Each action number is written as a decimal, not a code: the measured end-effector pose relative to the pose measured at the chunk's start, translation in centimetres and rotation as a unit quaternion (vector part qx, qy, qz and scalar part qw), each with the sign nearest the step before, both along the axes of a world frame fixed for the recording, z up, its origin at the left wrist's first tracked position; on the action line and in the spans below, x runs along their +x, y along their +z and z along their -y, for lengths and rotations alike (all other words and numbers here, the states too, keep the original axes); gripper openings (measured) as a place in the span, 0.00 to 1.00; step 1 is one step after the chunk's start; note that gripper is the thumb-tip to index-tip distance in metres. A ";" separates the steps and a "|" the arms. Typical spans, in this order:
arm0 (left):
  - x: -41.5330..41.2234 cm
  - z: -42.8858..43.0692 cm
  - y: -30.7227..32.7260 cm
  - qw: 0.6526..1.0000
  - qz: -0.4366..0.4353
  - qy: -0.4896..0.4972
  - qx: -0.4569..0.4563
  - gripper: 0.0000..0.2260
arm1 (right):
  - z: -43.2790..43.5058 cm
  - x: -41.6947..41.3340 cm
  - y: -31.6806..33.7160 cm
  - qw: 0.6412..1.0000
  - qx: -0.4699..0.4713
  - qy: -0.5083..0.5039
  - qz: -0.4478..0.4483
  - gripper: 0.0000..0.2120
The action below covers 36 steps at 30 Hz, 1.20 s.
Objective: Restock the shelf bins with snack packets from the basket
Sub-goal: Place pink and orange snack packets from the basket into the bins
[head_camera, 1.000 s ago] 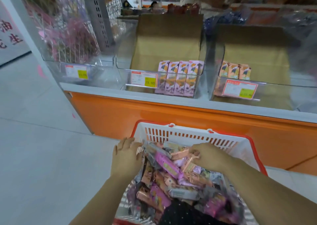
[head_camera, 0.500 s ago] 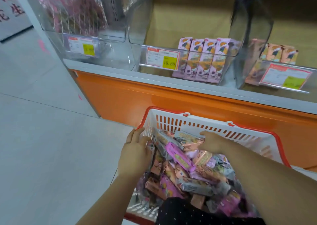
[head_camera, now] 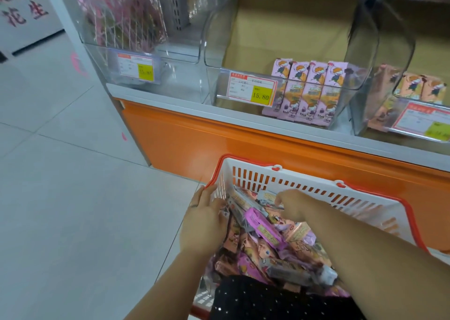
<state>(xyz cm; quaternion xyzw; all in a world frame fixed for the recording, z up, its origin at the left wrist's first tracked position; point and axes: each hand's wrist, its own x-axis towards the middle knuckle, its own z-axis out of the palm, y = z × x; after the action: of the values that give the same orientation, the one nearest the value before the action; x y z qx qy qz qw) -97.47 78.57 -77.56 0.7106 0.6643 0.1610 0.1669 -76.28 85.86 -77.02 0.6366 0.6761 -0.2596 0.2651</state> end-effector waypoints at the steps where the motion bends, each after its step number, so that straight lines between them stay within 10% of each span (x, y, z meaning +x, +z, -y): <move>1: 0.0 0.0 0.0 1.000 0.002 0.000 0.000 0.14 | 0.3 0.3 -0.5 1.000 -0.012 -0.003 0.000 0.17; 9: -0.1 -0.1 -0.6 1.000 0.014 0.009 0.007 0.14 | 0.2 0.5 -1.2 0.999 0.015 0.030 -0.011 0.17; 20: 1.2 -2.5 5.8 0.993 0.089 -0.019 -0.080 0.14 | -0.5 -0.5 14.8 0.990 0.081 0.041 -0.110 0.17; 26: 3.8 -2.8 14.7 0.909 0.402 -0.017 -0.111 0.12 | 2.9 1.6 20.6 0.909 0.184 -0.141 -0.347 0.06; 36: 11.3 -1.1 21.1 0.865 0.491 -0.082 0.055 0.25 | 5.8 4.6 23.2 0.800 0.291 -0.176 -0.495 0.12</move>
<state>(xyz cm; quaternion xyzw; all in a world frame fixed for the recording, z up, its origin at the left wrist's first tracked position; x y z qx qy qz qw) -86.14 79.63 -56.50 0.5996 0.4254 0.5111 0.4454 -71.63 80.11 -53.80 0.5767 0.6352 -0.3727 -0.3536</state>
